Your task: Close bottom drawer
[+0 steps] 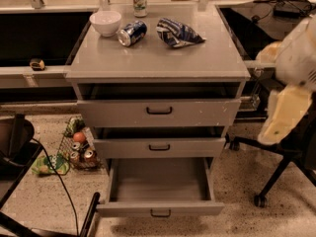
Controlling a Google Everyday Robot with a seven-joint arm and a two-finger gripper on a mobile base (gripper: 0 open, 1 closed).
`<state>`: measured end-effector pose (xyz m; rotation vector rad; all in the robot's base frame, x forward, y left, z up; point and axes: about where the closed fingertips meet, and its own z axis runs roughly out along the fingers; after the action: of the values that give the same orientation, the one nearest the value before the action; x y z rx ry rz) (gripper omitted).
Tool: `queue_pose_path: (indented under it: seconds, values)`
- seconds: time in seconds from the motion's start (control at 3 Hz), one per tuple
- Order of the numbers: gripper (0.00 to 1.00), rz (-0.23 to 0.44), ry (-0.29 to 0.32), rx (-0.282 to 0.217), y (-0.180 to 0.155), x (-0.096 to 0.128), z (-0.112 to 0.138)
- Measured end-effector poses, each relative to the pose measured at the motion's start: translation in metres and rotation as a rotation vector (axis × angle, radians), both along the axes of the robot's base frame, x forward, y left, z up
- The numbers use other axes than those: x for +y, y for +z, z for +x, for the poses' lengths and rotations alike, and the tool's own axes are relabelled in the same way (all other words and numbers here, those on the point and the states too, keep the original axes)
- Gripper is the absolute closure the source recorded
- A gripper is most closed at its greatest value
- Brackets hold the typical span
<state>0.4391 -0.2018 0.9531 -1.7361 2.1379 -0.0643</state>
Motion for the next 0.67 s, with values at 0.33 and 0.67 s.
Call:
queue_pose_path:
  seconds: [0.33,0.67]
  values:
    - [0.00,0.136,0.089,0.076,-0.086,0.016,-0.002]
    - [0.00,0.299,0.160,0.143,-0.157,0.041,-0.013]
